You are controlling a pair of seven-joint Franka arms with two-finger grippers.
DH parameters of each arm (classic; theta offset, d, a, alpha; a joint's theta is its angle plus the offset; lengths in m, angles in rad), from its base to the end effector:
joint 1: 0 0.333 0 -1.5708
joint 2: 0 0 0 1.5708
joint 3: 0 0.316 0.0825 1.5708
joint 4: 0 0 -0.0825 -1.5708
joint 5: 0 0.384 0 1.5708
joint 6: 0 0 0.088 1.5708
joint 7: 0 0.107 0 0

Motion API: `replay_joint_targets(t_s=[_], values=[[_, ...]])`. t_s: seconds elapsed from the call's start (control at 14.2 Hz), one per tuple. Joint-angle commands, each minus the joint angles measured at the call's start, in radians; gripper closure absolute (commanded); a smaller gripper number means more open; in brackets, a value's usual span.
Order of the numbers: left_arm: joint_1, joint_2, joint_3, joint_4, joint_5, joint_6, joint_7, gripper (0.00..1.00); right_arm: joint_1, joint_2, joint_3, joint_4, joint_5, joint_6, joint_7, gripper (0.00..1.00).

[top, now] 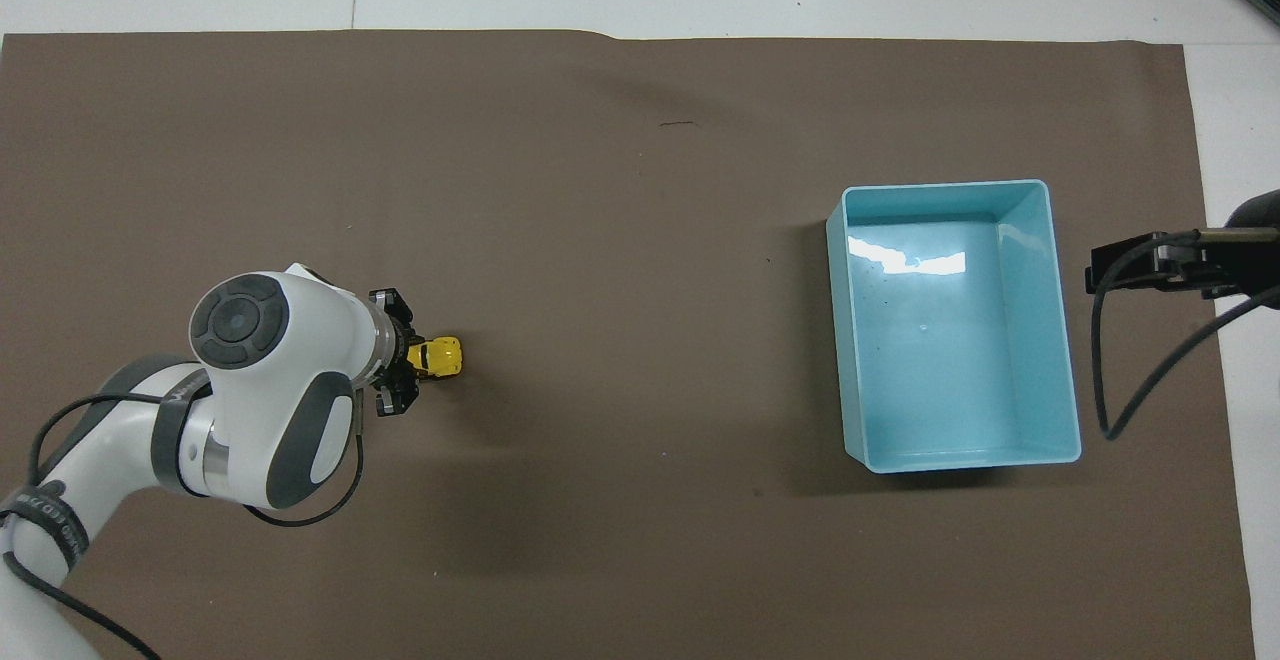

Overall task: Wind up and store yellow beetle car
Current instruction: 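Grasp the yellow car with the left gripper and pull it back toward the robot, then release the car from the left gripper so it rolls toward the blue bin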

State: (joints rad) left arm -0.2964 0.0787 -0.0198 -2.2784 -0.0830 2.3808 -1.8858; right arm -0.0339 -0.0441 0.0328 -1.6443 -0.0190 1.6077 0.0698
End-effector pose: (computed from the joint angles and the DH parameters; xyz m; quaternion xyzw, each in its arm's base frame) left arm 0.5009 -0.1647 0.3232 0.6858 0.7271 -0.0212 0.0240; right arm 0.5436 -0.0022 0.6172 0.9993 -0.0351 0.0041 0.0101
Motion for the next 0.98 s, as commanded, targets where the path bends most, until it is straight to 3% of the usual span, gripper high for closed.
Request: replay_joint_targets(t_s=[0.0,0.28,0.42,0.49,0.56,0.7,0.91], values=[[0.062,0.012,0.001,-0.033,-0.004,0.029,0.073,0.98,-0.014,-0.02,0.006,-0.019,0.011,-0.002,-0.027,0.0],[0.065,0.013,0.005,-0.033,-0.004,0.028,0.089,0.95,-0.014,-0.02,0.006,-0.019,0.011,-0.002,-0.025,0.0],[0.065,0.013,0.005,-0.032,-0.004,0.026,0.088,0.92,-0.014,-0.02,0.006,-0.019,0.011,-0.002,-0.025,0.0],[0.065,0.013,0.005,-0.029,-0.004,0.017,0.088,0.85,-0.014,-0.02,0.006,-0.019,0.011,-0.002,-0.025,0.0],[0.065,0.015,0.005,-0.021,-0.004,0.002,0.089,0.67,-0.015,-0.02,0.006,-0.019,0.011,-0.003,-0.025,0.0],[0.059,0.009,0.003,-0.007,-0.004,-0.008,0.085,0.0,-0.014,-0.02,0.006,-0.019,0.011,-0.002,-0.025,0.0],[0.042,0.004,0.0,0.089,-0.003,-0.134,0.068,0.0,-0.014,-0.02,0.006,-0.019,0.011,-0.003,-0.025,0.0]])
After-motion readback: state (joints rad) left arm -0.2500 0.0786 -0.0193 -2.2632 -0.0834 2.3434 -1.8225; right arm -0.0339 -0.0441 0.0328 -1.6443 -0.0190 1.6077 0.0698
